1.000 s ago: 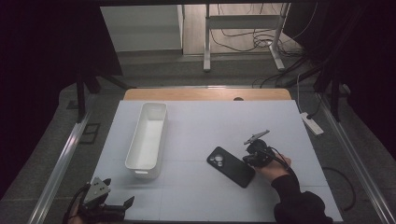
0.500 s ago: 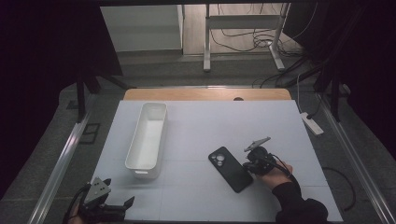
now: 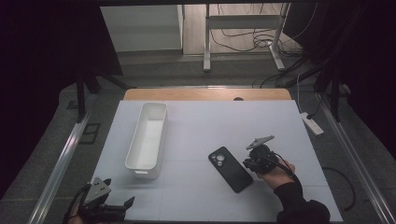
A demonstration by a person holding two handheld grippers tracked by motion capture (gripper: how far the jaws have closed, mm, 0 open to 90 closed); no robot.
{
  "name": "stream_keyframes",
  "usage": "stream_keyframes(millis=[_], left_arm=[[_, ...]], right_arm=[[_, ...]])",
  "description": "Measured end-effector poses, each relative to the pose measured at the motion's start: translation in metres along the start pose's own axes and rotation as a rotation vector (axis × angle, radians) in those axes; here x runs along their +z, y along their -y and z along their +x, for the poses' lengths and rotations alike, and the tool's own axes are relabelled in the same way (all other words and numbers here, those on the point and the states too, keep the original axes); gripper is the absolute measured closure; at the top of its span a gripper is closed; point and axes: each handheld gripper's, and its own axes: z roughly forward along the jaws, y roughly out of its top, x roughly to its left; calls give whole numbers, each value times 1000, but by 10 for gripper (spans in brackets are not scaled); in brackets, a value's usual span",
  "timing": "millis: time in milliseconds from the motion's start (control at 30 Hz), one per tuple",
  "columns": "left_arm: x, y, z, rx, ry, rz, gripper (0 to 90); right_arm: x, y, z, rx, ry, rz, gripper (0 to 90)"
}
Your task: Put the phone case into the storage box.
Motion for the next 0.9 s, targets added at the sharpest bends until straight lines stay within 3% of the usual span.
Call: stream_keyframes(millis=[133,167,233,500,567,667,700,733,900], left_arm=[[0,0,0,0,0,0,0],[0,0,0,0,0,1,0],[0,0,0,0,0,1,0],[0,0,0,1,-2,1,0],[0,0,0,1,-2,1,0],[0,0,0,1,-1,1,0],[0,0,0,1,-1,1,0],[0,0,0,1,-1,1,0],[0,0,0,1,-2,1,0]], right_arm=[[-5,-2,2,-3,5,-7,705],[-8,-3,3,-1,11,-7,624],[-9,-4,4,3,9,-6,606],[-19,-7,9,21,32,-25,368],[-21,-7,10,21,23,-23,358],[-21,-6,11,32,13,-25,234],[-21,-6,11,32,13,-25,234],[-22,-6,11,41,8,-26,123],[-19,-7,13,58,15,-21,0]])
